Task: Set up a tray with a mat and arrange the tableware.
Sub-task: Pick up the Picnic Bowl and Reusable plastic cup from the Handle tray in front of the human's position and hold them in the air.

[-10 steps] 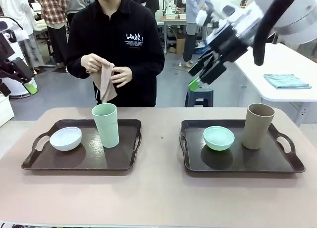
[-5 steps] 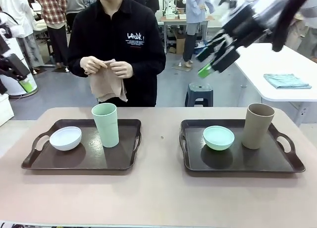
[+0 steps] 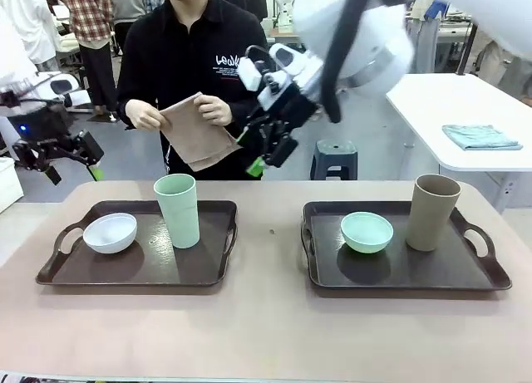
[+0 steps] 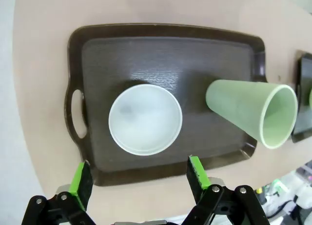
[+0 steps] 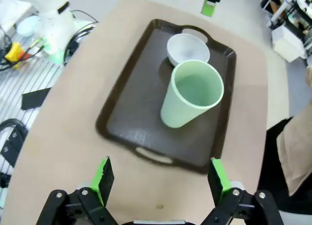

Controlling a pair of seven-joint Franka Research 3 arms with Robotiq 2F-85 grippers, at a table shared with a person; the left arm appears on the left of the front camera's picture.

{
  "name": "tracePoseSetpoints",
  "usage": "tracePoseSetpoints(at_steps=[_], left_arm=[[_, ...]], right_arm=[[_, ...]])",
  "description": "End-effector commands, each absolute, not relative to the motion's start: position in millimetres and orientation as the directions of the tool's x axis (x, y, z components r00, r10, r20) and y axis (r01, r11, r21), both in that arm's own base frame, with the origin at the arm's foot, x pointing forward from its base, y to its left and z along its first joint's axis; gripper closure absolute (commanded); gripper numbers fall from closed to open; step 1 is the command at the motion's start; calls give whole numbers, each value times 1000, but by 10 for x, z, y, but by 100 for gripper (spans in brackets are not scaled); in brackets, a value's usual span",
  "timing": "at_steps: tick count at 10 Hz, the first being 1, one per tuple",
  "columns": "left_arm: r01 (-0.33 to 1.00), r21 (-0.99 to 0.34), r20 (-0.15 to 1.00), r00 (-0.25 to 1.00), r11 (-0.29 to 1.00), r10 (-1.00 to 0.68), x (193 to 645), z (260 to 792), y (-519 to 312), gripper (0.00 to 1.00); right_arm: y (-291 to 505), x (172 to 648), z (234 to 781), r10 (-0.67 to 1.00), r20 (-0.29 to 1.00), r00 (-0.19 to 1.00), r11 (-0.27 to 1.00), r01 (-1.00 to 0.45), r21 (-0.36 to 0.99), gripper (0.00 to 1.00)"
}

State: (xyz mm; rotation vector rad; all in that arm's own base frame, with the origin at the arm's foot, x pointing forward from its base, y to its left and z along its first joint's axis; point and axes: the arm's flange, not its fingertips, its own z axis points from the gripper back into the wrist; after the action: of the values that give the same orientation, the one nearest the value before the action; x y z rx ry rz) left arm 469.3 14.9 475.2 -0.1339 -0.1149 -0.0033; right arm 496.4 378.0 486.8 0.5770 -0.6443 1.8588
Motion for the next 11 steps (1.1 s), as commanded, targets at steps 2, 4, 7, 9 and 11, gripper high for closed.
tracePoseSetpoints(at_steps=[2,4,7,9,11], left_arm=[[7,-167,145,989,986,18,4661,4592,267,0],[53,-200,190,982,978,-15,4567,4621,280,0],[-7,-151,122,992,988,26,4696,4599,281,0],[7,-163,135,991,987,16,4675,4587,292,0],[67,-171,138,989,983,-43,4698,4434,322,0]], right_arm=[[4037,5276,4508,769,630,-106,-162,-986,31,0],[4068,5290,4419,744,666,-51,-154,-983,96,0],[4033,5264,4265,761,644,-81,-156,-986,61,0],[4022,5308,4364,592,800,-98,-233,-971,54,0],[4044,5448,4074,514,857,-43,-199,-977,70,0]])
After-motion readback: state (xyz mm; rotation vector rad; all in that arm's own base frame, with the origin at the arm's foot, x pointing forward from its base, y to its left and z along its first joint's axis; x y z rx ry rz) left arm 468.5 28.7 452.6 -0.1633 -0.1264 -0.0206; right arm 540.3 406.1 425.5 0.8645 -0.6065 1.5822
